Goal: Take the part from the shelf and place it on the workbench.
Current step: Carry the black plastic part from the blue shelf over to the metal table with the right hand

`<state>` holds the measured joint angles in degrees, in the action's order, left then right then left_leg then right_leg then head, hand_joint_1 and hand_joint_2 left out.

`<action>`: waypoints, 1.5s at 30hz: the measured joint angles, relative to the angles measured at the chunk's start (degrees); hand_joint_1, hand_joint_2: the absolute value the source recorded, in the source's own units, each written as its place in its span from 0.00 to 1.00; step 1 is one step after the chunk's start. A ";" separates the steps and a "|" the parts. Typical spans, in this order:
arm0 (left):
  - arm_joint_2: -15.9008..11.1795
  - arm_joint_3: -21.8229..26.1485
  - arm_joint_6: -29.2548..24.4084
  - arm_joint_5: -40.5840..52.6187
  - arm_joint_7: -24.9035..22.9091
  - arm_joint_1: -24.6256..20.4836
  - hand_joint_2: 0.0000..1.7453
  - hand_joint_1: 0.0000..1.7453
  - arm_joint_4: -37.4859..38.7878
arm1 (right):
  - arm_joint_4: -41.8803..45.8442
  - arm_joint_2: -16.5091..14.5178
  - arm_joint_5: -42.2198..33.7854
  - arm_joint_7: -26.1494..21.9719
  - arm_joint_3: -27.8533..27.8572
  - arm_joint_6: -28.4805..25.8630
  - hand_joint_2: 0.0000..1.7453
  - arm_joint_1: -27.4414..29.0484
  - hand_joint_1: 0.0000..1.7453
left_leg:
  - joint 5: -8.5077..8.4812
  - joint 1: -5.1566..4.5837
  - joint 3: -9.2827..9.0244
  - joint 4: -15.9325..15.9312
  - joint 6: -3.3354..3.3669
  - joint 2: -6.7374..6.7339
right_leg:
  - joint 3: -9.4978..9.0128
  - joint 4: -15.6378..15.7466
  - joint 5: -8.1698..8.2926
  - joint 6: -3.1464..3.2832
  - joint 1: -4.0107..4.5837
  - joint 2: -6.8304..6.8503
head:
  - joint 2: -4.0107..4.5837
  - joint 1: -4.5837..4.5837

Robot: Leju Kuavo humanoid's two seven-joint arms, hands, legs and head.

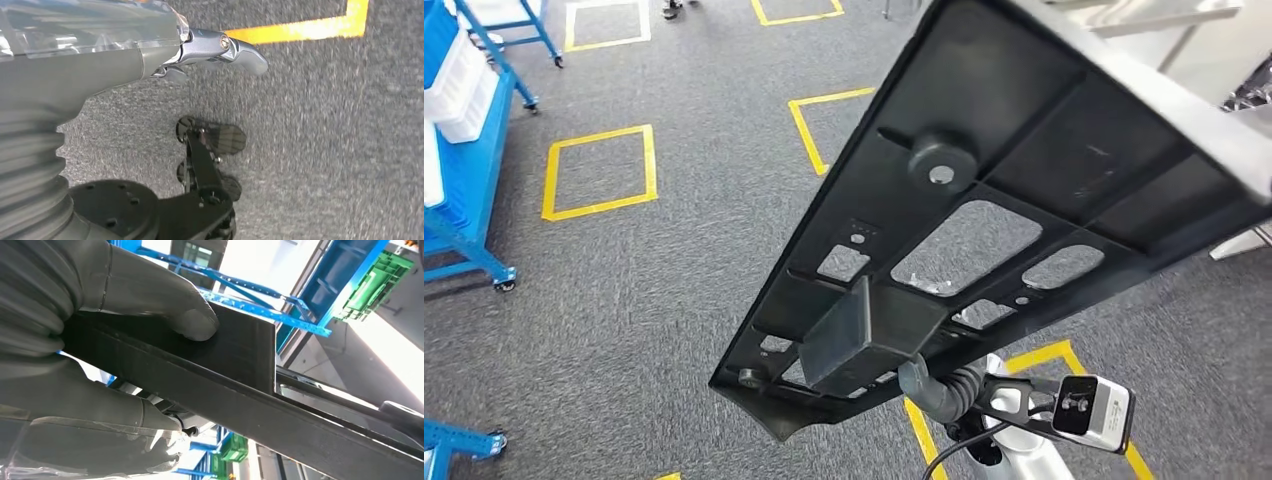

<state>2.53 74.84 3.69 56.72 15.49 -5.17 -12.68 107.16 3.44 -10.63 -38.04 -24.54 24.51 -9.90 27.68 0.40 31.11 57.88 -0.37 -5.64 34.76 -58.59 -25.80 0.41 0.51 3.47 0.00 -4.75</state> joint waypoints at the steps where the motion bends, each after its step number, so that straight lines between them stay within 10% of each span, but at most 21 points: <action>1: 0.04 0.01 -0.01 -0.12 0.03 -0.06 1.00 0.00 0.00 | -0.10 0.03 -0.08 -0.04 0.02 0.20 1.00 -0.01 1.00 | 0.16 0.10 -0.13 0.00 -0.35 -0.12 | -0.08 0.22 0.15 0.32 -0.12 -0.63 | 0.00 -0.01; 8: 0.14 0.42 -0.05 -0.50 0.19 0.53 1.00 0.00 0.00 | -1.01 0.14 -0.91 -0.74 0.18 0.79 1.00 -0.48 1.00 | 7.17 0.38 7.58 16.25 -1.27 5.08 | -0.62 0.92 0.65 1.62 -0.52 -5.34 | 0.00 -0.02; 12: 0.03 0.61 -0.03 -0.50 0.34 0.55 1.00 0.00 0.00 | -1.14 0.17 -1.35 -1.14 0.75 1.34 1.00 -0.47 1.00 | 0.01 0.74 2.72 4.11 -1.09 7.82 | -0.51 -0.03 0.22 0.96 -0.72 -8.33 | 0.00 -0.02; 16: 0.04 0.79 0.03 -0.49 0.49 0.27 1.00 0.00 0.00 | -1.15 0.25 -1.63 -1.38 1.43 1.44 1.00 -0.22 1.00 | -0.72 0.65 1.21 0.58 -0.09 8.63 | 0.24 -0.20 0.44 -0.44 -0.94 -10.37 | 0.00 -0.01; 18: 0.09 0.82 0.05 -0.49 0.55 0.07 1.00 0.00 0.00 | -1.14 0.36 -1.64 -1.63 1.84 1.57 1.00 -0.20 1.00 | -1.14 0.83 0.96 -0.09 0.75 7.41 | 0.95 -1.50 -0.49 -0.98 -0.84 -8.75 | 0.00 0.00; 23: 0.06 0.89 0.09 -0.44 0.58 0.20 1.00 0.00 0.00 | -1.18 0.67 -1.74 -1.85 2.49 1.76 1.00 -0.33 1.00 | -1.14 0.56 0.86 -0.47 1.48 3.91 | 8.21 -15.88 -6.67 -2.16 -1.30 -4.00 | 0.00 0.01; 29: 0.07 0.89 0.33 -0.42 0.57 0.02 1.00 0.00 0.00 | -1.20 0.78 -1.97 -1.46 2.89 1.74 1.00 -0.84 1.00 | -0.16 0.12 -0.12 -0.32 0.12 0.69 | 0.00 -0.11 0.27 -1.06 -0.64 0.76 | 0.00 0.01; 33: 0.08 0.89 0.35 -0.42 0.56 -0.31 1.00 0.00 0.00 | -1.16 0.78 -2.08 -0.97 2.94 1.75 1.00 -1.24 1.00 | 1.15 0.31 -0.34 0.68 -1.21 0.67 | -0.13 0.50 0.37 0.48 -0.61 -1.62 | 0.00 -0.01; 37: 0.11 0.90 0.29 -0.43 0.56 0.01 1.00 0.00 0.00 | -1.20 0.66 -2.11 -0.75 2.90 1.87 1.00 -1.72 1.00 | 7.26 0.60 6.08 13.80 -1.68 4.89 | -0.36 0.71 0.50 1.38 -0.71 -4.32 | 0.00 -0.01; 39: 0.11 0.90 0.26 -0.44 0.56 0.13 1.00 0.00 0.00 | -1.33 0.65 -2.11 -0.58 2.88 1.93 1.00 -1.72 1.00 | 6.62 0.60 7.85 16.15 -1.62 5.14 | -0.41 0.54 0.44 1.42 -0.59 -5.95 | 0.00 -0.02; 42: 0.05 0.92 0.17 -0.47 0.57 0.07 1.00 0.00 0.00 | -1.43 0.65 -2.26 -0.48 2.84 2.04 1.00 -1.75 1.00 | 0.58 0.64 3.97 6.06 -1.03 7.27 | -0.48 0.07 0.18 1.09 -0.57 -8.23 | 0.00 -0.01; 45: -0.02 0.97 0.08 -0.56 0.72 0.01 1.00 0.00 0.00 | -1.50 0.64 -2.57 -0.43 2.80 2.21 1.00 -1.81 1.00 | -0.75 0.48 1.70 0.76 -0.44 9.56 | 0.00 -0.24 0.17 0.12 -0.85 -10.02 | 0.00 -0.01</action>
<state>2.51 75.82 3.77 56.16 16.20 -5.16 -12.68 105.66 4.08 -13.20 -38.47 -21.74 26.72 -11.71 26.92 0.88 32.81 58.64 -0.81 3.92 34.76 -58.82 -25.63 0.53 -0.34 -6.55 0.00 -4.75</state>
